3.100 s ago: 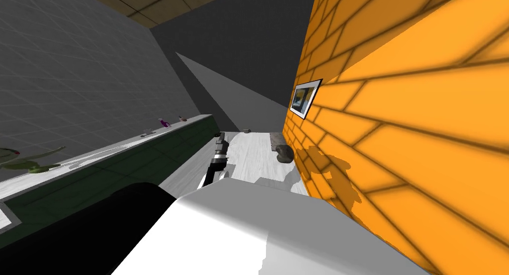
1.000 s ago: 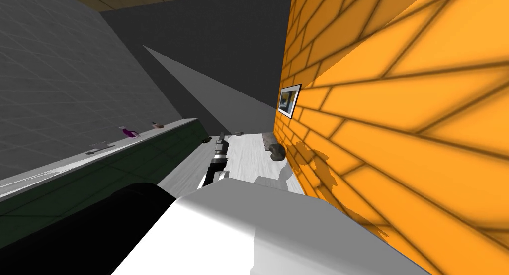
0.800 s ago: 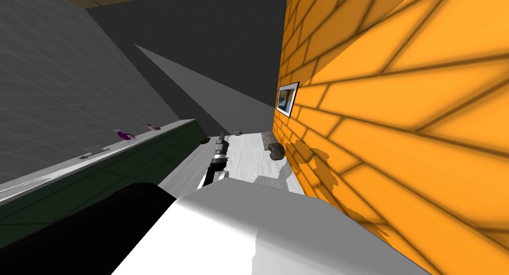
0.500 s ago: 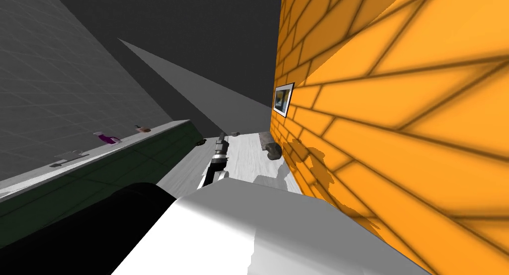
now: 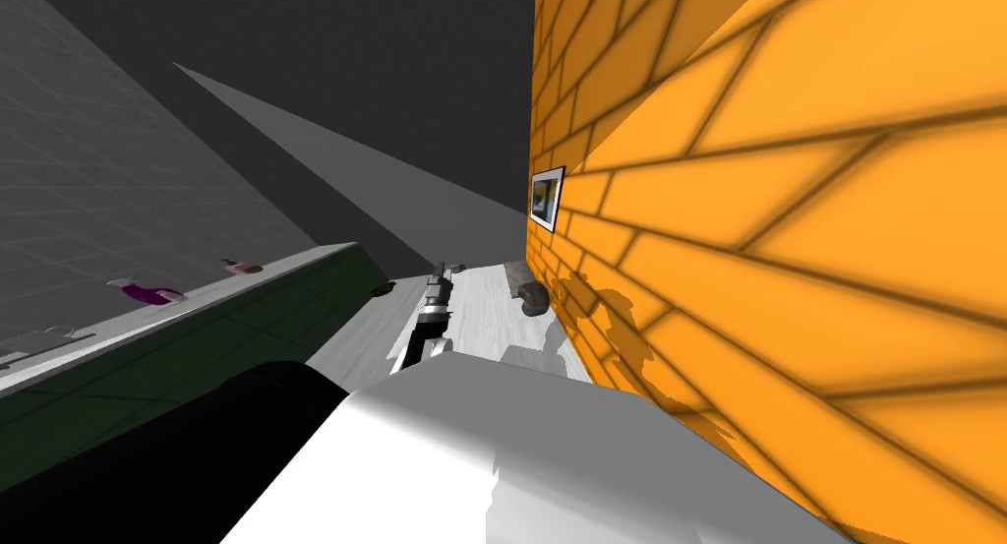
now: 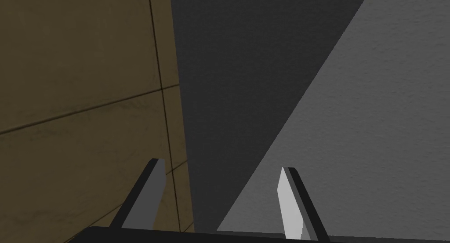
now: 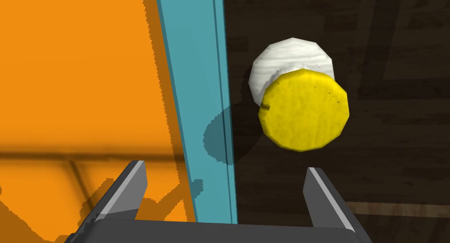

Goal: Pull the door open

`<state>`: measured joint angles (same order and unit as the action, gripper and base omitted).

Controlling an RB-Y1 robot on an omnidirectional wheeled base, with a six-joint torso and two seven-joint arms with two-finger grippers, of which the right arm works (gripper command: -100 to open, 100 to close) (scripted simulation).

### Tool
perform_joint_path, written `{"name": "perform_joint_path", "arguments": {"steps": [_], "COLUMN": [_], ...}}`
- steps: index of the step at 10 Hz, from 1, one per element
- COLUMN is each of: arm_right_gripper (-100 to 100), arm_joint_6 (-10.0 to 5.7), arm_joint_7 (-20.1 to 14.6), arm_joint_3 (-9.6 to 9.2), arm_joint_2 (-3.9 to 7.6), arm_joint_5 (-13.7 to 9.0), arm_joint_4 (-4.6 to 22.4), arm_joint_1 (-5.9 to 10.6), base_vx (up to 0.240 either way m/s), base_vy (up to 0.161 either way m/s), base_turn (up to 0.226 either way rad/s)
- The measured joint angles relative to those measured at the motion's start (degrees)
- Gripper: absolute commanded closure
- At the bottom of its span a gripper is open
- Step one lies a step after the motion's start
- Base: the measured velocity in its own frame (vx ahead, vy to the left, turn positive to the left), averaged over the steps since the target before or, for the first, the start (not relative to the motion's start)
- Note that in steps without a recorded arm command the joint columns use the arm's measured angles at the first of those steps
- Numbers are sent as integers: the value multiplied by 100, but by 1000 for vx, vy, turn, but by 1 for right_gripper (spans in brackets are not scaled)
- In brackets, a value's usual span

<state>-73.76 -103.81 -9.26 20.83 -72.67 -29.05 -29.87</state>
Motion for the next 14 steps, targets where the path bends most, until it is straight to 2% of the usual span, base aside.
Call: {"name": "perform_joint_path", "arguments": {"steps": [2, 3, 5, 7, 9, 10, 11, 13, 14], "arm_right_gripper": [-100, -100, -100, -100, -100, -100, -100, -100, -100], "arm_joint_6": [-13, -35, -51, -101, -215, -261, -272, -392, -434], "arm_joint_7": [-86, -170, -215, -329, -527, -541, -456, -500, -465], "arm_joint_3": [-108, -156, -270, -352, -478, -517, -533, -578, -577], "arm_joint_2": [63, 80, 166, 211, 284, 323, 375, 425, 464], "arm_joint_5": [124, 179, 322, 429, 611, 676, 715, 806, 827], "arm_joint_4": [102, 246, 189, 400, 799, 856, 733, 1076, 1098], "arm_joint_1": [116, 195, 213, 346, 567, 596, 534, 671, 653], "base_vx": [38, 46, 64, 83, 121, 159, 151, 186, 96], "base_vy": [-41, -44, -38, -56, -80, -89, -96, -76, -25], "base_turn": [-195, -213, -201, -351, -300, -269, -258, -232, -28]}}
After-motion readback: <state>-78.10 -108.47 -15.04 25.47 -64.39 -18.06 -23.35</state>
